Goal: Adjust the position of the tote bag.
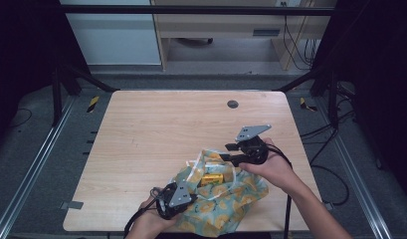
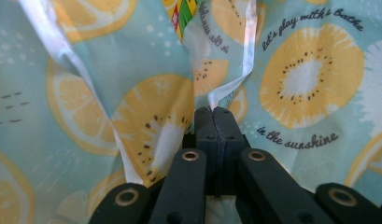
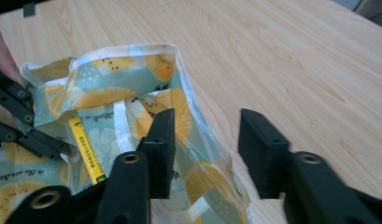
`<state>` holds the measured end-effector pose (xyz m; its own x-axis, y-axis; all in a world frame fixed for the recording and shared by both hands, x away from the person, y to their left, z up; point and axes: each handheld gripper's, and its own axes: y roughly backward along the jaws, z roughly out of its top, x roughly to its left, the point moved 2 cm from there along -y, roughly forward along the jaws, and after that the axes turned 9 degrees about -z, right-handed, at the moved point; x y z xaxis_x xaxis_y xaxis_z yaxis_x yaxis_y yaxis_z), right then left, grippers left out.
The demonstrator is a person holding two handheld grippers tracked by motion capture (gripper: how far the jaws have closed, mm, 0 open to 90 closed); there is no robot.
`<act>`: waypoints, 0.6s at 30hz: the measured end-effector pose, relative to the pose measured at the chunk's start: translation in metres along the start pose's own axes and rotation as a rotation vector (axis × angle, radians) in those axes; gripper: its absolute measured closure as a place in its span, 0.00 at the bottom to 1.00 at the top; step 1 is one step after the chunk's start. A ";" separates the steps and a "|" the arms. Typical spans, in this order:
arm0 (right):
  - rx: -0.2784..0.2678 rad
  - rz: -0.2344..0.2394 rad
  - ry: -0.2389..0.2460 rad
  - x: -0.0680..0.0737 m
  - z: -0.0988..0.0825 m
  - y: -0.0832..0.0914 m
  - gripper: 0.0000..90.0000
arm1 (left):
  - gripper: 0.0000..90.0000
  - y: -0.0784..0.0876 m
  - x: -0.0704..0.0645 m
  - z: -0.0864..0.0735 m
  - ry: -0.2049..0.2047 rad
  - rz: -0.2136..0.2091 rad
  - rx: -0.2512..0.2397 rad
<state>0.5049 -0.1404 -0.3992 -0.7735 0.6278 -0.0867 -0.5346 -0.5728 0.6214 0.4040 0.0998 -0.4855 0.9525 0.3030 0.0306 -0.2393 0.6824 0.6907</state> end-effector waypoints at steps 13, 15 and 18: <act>-0.044 0.055 0.055 0.015 0.006 0.022 1.00 | 1.00 -0.002 0.004 -0.004 0.031 0.013 -0.018; -0.062 0.067 0.060 0.022 0.006 0.035 1.00 | 1.00 -0.003 0.005 -0.005 0.045 0.005 -0.021; -0.060 0.090 0.077 0.030 0.002 0.046 1.00 | 1.00 -0.004 0.005 -0.006 0.044 0.000 -0.010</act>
<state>0.4580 -0.1466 -0.3713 -0.8420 0.5315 -0.0932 -0.4793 -0.6574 0.5814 0.4085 0.1027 -0.4924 0.9432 0.3321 -0.0014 -0.2414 0.6886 0.6838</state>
